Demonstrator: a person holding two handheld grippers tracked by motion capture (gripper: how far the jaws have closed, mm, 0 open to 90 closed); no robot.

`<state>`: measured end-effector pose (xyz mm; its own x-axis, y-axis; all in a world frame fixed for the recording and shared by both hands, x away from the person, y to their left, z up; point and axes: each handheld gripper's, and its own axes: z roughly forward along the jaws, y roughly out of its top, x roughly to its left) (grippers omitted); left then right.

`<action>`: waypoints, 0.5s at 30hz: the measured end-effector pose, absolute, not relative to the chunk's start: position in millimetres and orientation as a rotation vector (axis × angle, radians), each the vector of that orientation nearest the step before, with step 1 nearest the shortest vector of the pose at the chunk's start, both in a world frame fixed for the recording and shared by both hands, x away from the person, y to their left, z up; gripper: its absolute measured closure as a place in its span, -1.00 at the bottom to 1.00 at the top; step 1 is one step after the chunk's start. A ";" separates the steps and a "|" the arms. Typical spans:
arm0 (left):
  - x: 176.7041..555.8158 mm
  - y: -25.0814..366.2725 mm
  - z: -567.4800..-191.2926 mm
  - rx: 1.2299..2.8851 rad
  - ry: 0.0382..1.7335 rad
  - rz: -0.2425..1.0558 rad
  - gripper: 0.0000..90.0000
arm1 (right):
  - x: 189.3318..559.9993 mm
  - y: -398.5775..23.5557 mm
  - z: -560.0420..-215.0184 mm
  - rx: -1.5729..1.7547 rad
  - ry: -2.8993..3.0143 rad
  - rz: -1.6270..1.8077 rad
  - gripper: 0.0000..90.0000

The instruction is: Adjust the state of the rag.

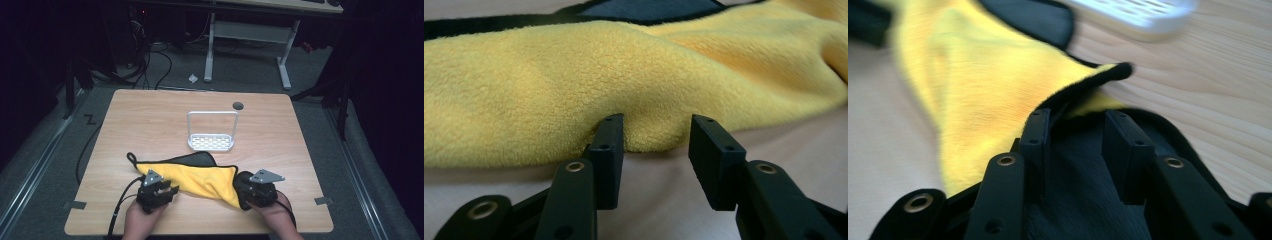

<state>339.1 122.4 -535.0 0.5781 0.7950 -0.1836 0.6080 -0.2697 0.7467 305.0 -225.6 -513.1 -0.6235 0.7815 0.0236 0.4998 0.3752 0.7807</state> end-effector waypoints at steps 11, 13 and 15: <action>325.0 109.6 -512.6 1.903 1.044 0.207 0.02 | 293.8 -200.2 -517.5 0.997 2.403 1.127 0.43; 322.6 90.9 -505.9 1.923 0.979 0.189 -0.03 | 294.3 -202.1 -517.7 1.011 2.398 1.126 0.43; 325.0 72.6 -502.5 1.928 0.936 0.153 -0.06 | 294.8 -202.0 -518.4 1.007 2.399 1.124 0.43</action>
<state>325.0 72.6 -502.5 0.6987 0.6641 -0.2660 0.5447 -0.2528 0.7996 294.8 -202.0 -518.4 -0.7066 0.7073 0.0194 0.4677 0.4463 0.7629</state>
